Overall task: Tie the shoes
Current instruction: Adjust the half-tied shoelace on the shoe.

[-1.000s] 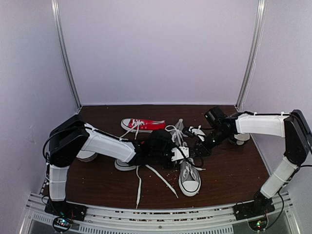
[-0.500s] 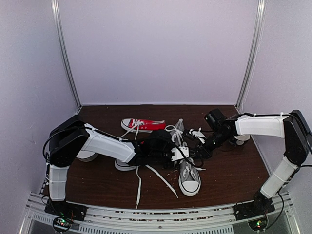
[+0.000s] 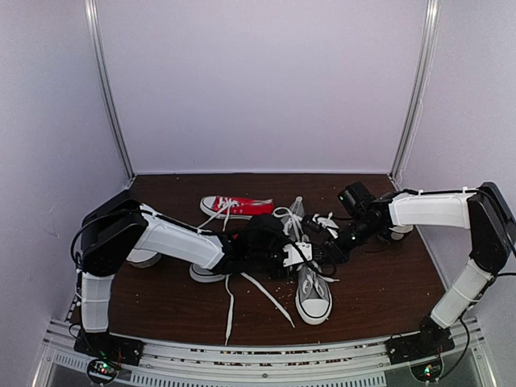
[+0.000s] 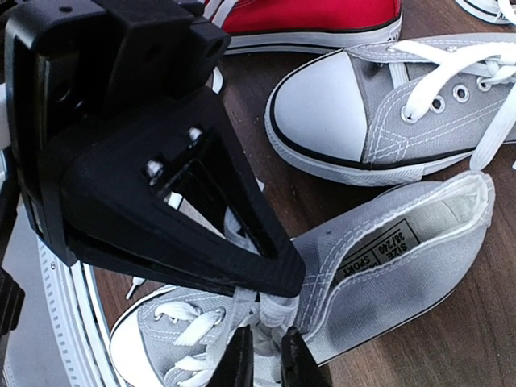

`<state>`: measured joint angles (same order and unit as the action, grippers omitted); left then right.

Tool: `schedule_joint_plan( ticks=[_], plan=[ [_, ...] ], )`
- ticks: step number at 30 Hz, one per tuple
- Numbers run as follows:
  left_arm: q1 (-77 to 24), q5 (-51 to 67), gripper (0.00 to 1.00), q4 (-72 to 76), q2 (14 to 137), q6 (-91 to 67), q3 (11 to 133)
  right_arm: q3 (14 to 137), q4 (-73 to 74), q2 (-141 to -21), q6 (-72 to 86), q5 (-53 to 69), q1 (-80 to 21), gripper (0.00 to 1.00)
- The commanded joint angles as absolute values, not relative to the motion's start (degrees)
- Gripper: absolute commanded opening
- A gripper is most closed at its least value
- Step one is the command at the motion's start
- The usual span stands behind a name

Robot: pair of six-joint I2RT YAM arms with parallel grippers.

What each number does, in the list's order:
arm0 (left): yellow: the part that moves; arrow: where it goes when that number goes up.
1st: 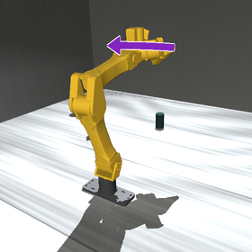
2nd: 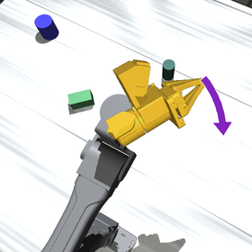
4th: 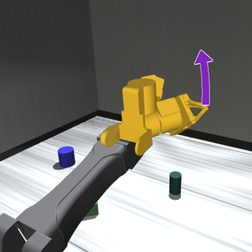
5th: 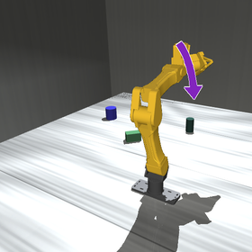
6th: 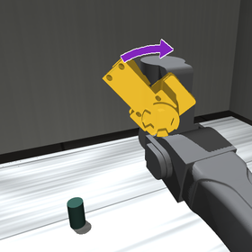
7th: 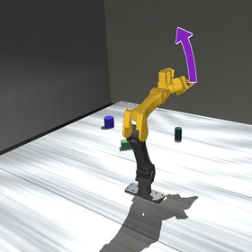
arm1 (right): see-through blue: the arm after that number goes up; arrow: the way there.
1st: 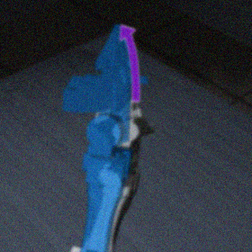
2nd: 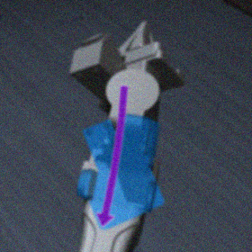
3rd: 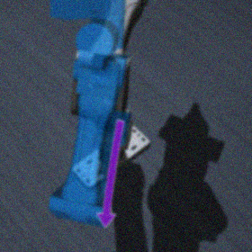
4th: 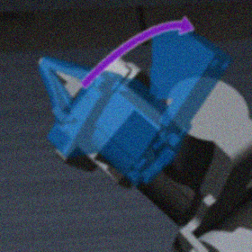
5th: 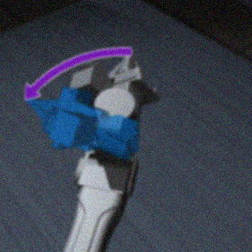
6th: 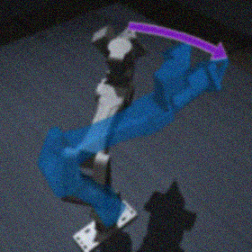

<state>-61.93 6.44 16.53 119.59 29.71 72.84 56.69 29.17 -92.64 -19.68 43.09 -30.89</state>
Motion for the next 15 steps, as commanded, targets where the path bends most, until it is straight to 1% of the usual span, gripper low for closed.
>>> schedule_joint_plan(
  ticks=[1, 13, 15],
  plan=[
    [-61.53, 6.51, 0.00, 18.97, 117.64, 28.83, 72.33, 56.62, 27.36, -91.08, -18.07, 45.77, -31.33, 0.12],
    [-61.52, 6.29, 0.00, 19.16, 117.69, 28.79, 72.25, 55.37, 26.65, -91.90, -16.69, 44.89, -31.88, 0.11],
    [-61.57, 6.30, 0.00, 19.16, 117.67, 28.81, 72.27, 55.44, 26.63, -92.25, -16.45, 44.13, -32.22, 0.13]
  ],
)
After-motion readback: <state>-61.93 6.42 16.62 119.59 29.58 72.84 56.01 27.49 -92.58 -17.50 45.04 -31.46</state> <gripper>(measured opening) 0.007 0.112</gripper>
